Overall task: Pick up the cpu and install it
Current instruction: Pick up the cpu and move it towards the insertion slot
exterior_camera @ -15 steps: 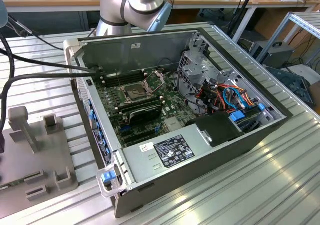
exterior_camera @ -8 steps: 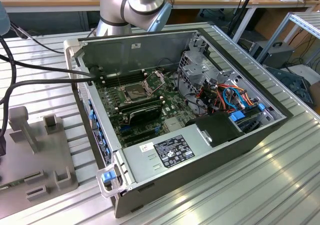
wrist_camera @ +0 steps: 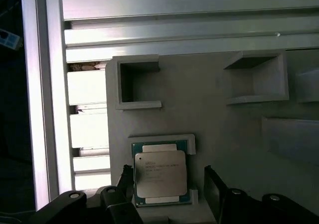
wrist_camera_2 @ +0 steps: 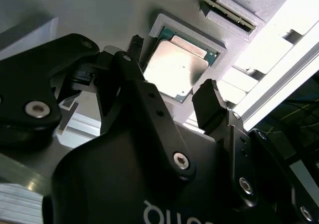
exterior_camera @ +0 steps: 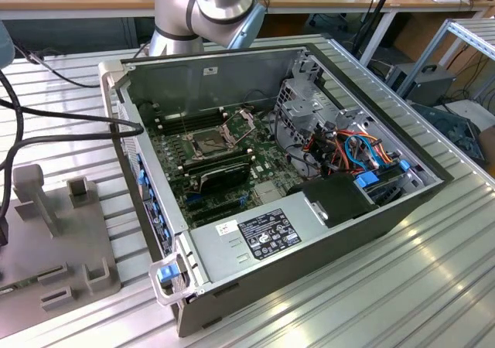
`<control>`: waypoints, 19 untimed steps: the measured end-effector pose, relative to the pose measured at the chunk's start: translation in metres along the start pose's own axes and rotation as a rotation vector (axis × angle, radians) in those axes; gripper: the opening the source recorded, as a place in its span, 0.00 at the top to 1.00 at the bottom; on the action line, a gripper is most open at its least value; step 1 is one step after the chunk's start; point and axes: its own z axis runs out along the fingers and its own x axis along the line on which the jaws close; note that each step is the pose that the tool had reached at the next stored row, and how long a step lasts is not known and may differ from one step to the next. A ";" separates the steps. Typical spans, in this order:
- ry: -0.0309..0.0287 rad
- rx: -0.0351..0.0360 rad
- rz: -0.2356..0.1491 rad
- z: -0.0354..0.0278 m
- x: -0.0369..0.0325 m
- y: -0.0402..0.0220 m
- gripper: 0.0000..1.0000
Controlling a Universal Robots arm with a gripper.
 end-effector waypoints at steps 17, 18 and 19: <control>-0.0002 -0.0001 0.000 0.0062 0.0025 0.0009 0.32; -0.0002 -0.0001 0.000 0.0073 0.0026 0.0010 0.32; -0.0001 -0.0001 0.000 0.0084 0.0027 0.0011 0.32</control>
